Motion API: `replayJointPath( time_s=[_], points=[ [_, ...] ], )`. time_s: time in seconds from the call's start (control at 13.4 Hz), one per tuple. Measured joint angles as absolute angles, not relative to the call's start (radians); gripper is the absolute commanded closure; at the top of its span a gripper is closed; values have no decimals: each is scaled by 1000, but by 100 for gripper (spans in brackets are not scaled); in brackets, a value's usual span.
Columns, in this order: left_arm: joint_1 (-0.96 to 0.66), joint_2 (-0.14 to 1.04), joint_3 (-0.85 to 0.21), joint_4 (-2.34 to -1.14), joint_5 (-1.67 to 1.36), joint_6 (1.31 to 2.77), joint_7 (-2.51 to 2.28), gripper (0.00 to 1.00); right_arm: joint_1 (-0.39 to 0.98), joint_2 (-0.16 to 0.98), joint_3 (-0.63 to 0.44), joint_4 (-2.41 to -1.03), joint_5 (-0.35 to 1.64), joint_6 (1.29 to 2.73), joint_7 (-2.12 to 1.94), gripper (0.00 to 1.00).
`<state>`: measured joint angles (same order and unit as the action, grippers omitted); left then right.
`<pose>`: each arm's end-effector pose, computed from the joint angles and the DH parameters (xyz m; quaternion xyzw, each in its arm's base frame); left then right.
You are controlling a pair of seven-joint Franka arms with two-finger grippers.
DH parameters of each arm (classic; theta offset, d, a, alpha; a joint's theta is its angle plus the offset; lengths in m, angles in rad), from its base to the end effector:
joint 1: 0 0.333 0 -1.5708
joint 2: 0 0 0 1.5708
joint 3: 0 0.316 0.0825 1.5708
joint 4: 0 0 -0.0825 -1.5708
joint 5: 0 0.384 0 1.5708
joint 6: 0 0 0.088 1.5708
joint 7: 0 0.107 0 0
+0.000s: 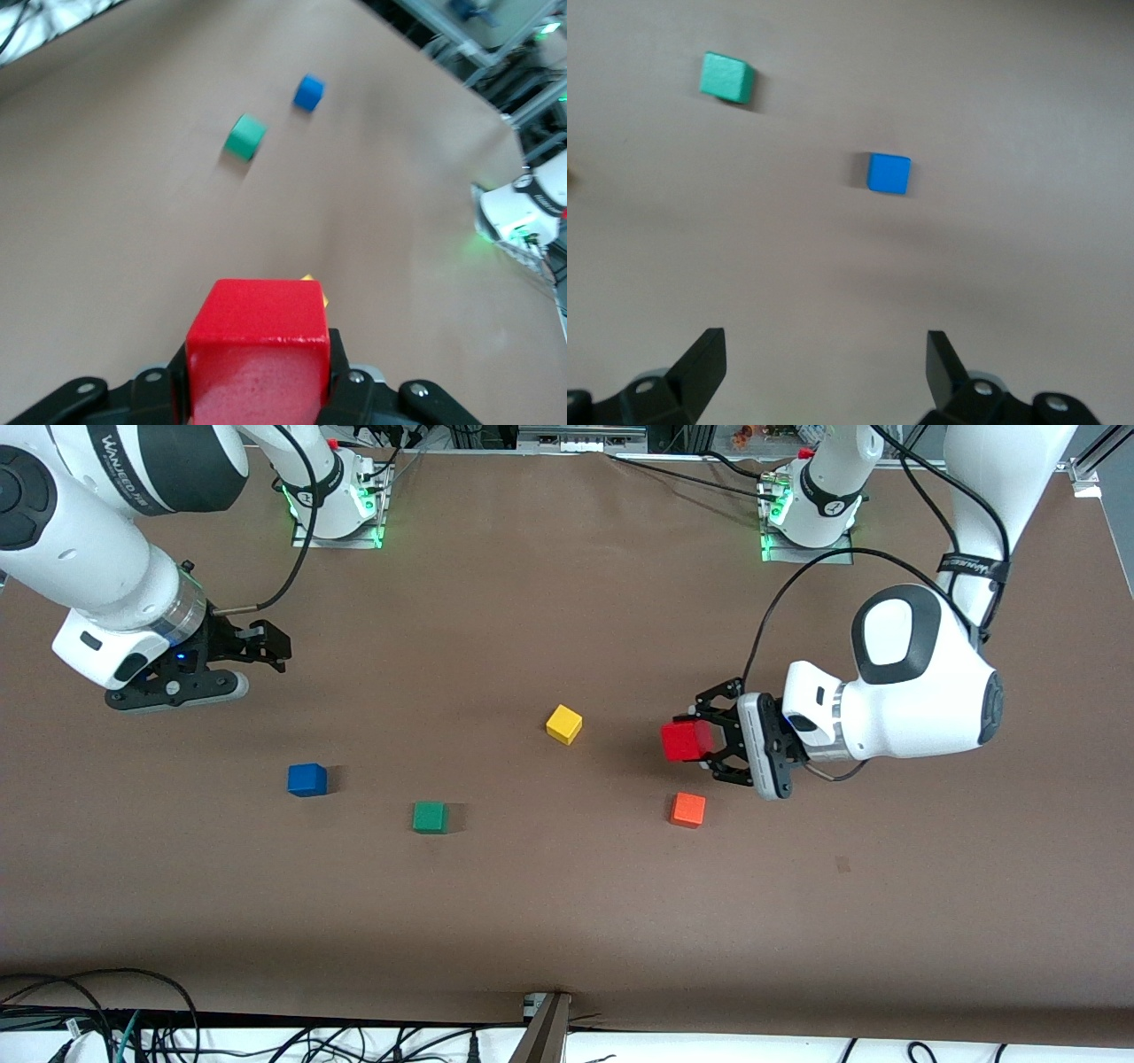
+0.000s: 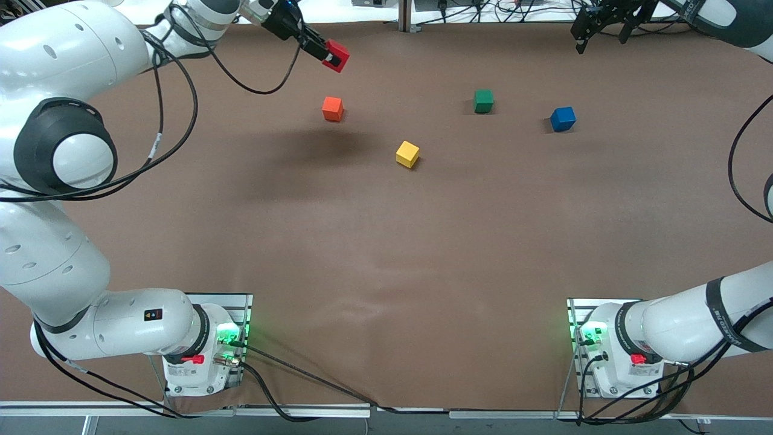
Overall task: Pass red block to right arm, stack on blue
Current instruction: 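Carry the red cube toward the table middle while the right gripper rises, then reach the right gripper sideways to the red cube held by the left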
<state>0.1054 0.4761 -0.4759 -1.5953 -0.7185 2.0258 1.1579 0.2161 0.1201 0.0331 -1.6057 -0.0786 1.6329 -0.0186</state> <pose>0.6392 -0.2395 0.4038 0.7659 -0.4926 0.1526 0.3840 0.5736 0.1368 0.5447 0.9887 0.1375 -0.0418 0.0422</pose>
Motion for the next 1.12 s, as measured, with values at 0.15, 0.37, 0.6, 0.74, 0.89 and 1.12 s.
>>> replayJointPath(
  time_s=[0.15, 0.37, 0.6, 0.74, 0.89, 1.12],
  points=[
    [73, 535, -477, -1548, -788, 2031, 1269, 99, 226, 120, 34, -1601, -77, 1633, -97, 0],
    [39, 611, -484, -1496, -918, 2035, 1393, 100, 241, 120, 38, -1594, -43, 1634, -191, 0],
    [3, 629, -493, -1476, -1031, 2101, 1506, 100, 240, 120, 36, -1577, 78, 1632, -218, 0],
    [-41, 629, -498, -1472, -1128, 2177, 1585, 100, 233, 128, 27, -1576, 220, 1629, -220, 0],
    [-87, 630, -498, -1472, -1216, 2233, 1667, 100, 202, 163, 20, -1577, 386, 1629, -220, 0],
    [-100, 630, -496, -1472, -1269, 2245, 1734, 100, 165, 247, 15, -1577, 609, 1631, -219, 0]
  ],
)
